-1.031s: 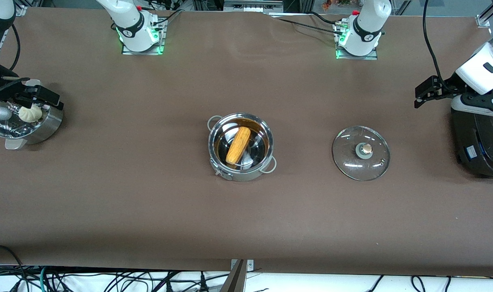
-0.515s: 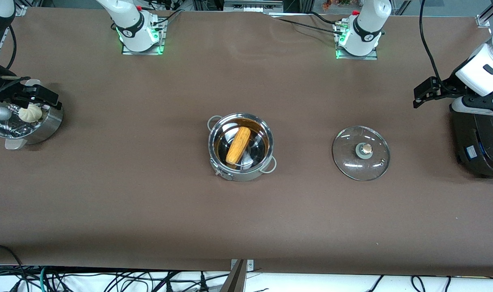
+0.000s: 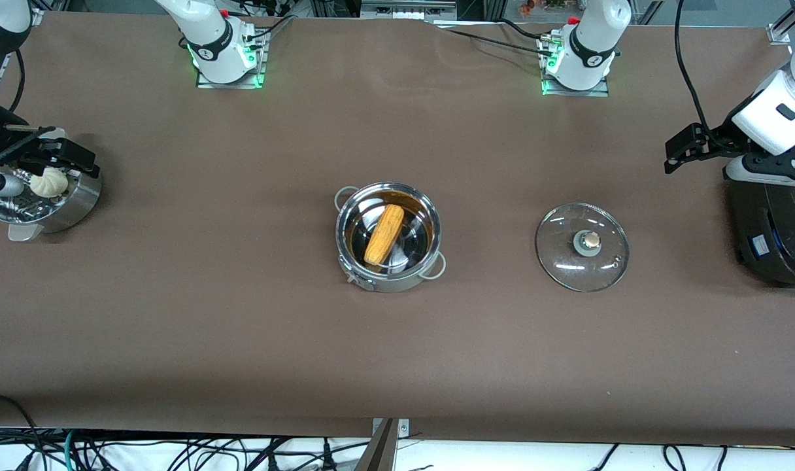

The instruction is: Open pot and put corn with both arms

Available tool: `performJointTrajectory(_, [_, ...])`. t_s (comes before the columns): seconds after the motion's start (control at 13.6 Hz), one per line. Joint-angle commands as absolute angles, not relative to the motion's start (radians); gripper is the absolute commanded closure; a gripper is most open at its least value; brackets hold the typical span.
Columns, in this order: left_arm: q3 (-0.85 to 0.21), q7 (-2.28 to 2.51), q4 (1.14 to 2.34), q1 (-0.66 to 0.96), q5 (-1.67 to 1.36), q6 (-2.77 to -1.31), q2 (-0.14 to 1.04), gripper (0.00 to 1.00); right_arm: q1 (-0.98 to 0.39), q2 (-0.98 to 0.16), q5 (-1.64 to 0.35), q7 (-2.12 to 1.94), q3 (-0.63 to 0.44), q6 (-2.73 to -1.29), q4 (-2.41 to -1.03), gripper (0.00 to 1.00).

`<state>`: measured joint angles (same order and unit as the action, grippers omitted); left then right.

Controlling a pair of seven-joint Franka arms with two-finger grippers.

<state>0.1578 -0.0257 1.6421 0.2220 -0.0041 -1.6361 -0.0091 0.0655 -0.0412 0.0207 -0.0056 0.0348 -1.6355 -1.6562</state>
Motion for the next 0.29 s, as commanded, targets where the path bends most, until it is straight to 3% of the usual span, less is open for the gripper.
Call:
performJointTrajectory(0.0, [0.158,-0.014,1.611,0.229,0.014,-1.609,-0.002,0.00,0.064,-0.055,0.025,-0.009,0.037,-1.612,-1.628,0.00])
performJointTrajectory(0.22, [0.158,-0.014,1.611,0.229,0.014,-1.609,-0.002,0.00,0.066,-0.055,0.021,-0.011,0.037,-1.612,-1.628,0.00])
